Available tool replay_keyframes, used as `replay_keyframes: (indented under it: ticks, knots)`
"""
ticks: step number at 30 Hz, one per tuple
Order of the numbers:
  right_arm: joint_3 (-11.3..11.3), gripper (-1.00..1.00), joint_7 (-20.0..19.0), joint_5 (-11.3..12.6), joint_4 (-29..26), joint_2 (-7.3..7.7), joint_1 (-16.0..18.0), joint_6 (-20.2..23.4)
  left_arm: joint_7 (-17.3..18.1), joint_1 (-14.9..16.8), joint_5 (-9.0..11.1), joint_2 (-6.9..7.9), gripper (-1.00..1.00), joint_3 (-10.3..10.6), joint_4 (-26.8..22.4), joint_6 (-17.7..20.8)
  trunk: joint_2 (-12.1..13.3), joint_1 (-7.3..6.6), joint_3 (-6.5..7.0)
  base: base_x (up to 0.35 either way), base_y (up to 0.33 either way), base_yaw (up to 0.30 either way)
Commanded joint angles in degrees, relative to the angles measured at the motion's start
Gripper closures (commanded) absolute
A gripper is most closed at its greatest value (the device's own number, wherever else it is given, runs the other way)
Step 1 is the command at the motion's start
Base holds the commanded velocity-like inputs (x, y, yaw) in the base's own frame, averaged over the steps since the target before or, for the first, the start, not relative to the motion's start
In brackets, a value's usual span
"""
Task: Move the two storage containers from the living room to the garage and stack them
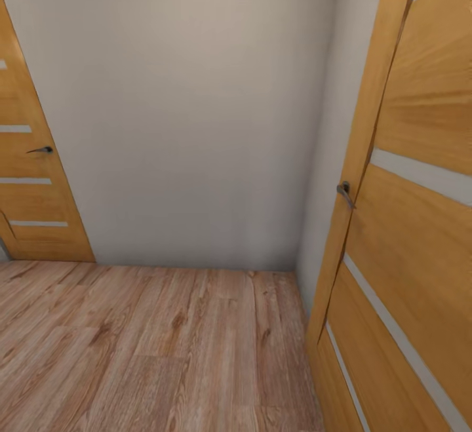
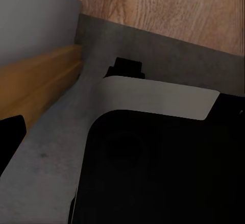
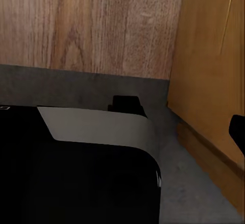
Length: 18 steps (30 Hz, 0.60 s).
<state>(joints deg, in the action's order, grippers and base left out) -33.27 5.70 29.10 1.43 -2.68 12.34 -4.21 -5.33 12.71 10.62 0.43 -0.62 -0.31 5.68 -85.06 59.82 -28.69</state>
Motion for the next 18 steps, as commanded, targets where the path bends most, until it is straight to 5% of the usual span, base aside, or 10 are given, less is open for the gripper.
replay_keyframes:
  ticks: [1,10,18]
  knots:
    - [-0.48,-1.0,0.05,0.52,0.15,-0.05,0.06,-0.28,-0.15,0.03,0.36,0.0,-1.0,-0.04,-0.04,0.21,-0.03,0.0,-0.06,0.042,-0.137,0.0]
    - [-0.48,-1.0,0.02,0.53,0.15,-0.05,0.05,-0.28,-0.14,0.03,0.37,0.06,-1.0,-0.07,-0.04,0.21,-0.03,0.0,-0.06,0.024,-0.024,0.0]
    - [-0.48,-1.0,0.03,0.52,0.15,-0.05,0.06,-0.28,-0.12,0.03,0.37,0.09,-1.0,-0.06,-0.04,0.21,-0.03,0.0,-0.06,0.218,0.0,0.0]
